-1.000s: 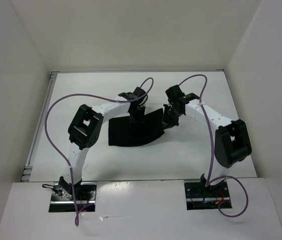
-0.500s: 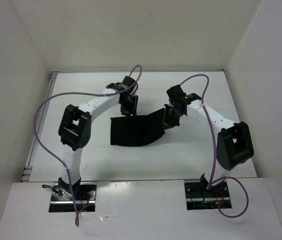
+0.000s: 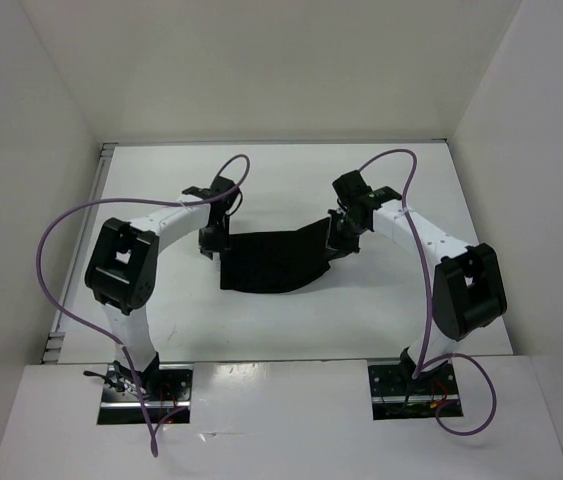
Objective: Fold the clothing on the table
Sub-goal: Fold the skirt
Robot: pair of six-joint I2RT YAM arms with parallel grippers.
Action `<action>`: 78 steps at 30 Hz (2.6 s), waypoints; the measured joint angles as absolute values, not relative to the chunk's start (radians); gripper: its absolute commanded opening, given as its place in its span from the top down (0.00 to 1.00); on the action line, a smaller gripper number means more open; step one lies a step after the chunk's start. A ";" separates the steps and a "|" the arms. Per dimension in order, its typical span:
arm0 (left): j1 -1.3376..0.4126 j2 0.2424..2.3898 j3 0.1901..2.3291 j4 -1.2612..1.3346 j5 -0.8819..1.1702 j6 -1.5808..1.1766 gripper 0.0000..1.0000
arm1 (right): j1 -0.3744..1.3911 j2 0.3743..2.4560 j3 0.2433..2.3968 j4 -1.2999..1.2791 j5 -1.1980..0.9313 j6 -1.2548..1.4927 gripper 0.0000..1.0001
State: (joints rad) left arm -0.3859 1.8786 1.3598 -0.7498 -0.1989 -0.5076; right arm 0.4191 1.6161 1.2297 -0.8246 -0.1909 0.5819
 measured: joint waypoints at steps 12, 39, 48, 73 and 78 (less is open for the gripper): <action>-0.431 1.894 1.273 -0.696 -0.125 -0.558 0.67 | 0.522 1.618 1.345 -0.874 -0.187 0.548 1.00; -0.442 1.890 1.258 -0.652 -0.038 -0.618 0.67 | 0.750 1.996 1.630 -0.808 -0.369 0.474 1.00; -0.442 1.887 1.255 -0.650 -0.020 -0.632 0.67 | 0.750 2.054 1.650 -0.729 -0.467 0.494 1.00; -0.342 1.747 1.226 -0.664 0.072 -0.627 0.63 | 0.728 2.155 1.582 -0.445 -0.712 0.605 0.67; -0.288 1.613 1.354 -0.736 0.057 -0.595 0.60 | 0.673 2.095 1.488 -0.323 -0.758 0.636 0.65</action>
State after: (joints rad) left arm -0.2878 1.6127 1.3544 -0.7357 0.0574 -0.5953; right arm 0.6727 2.0953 1.4879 -0.3225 -0.7578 0.6365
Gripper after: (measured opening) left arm 0.396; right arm 0.343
